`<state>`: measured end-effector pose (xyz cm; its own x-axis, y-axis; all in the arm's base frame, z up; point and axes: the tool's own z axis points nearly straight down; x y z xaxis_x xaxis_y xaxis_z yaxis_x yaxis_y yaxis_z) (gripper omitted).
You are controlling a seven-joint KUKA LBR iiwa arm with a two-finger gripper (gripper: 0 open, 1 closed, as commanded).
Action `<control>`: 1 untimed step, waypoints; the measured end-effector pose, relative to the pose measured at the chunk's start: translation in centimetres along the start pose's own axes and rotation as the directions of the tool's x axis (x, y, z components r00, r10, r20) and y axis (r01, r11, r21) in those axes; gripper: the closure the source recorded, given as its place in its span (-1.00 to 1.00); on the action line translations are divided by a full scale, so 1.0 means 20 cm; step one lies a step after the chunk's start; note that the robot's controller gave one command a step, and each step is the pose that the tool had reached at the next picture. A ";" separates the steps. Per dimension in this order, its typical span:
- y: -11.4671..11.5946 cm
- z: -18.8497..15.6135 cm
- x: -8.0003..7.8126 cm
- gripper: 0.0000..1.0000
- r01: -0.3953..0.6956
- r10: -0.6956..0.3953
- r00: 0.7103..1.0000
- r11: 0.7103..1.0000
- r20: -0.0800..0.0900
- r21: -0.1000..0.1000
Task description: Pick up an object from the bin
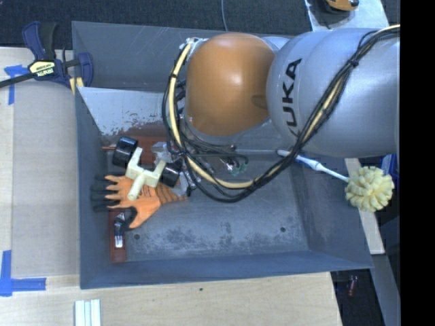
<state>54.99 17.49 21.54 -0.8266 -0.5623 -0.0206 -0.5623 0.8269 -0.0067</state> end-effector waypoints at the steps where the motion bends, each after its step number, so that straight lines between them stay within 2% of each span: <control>1: 0.00 0.00 0.00 1.00 0.000 0.000 1.000 1.000 0.000 0.000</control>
Offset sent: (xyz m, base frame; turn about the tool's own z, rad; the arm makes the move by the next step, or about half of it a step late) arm 0.0179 0.0041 -0.0800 -0.1652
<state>54.98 17.49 21.53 -0.8268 -0.5621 -0.0204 -0.5621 0.8270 -0.0065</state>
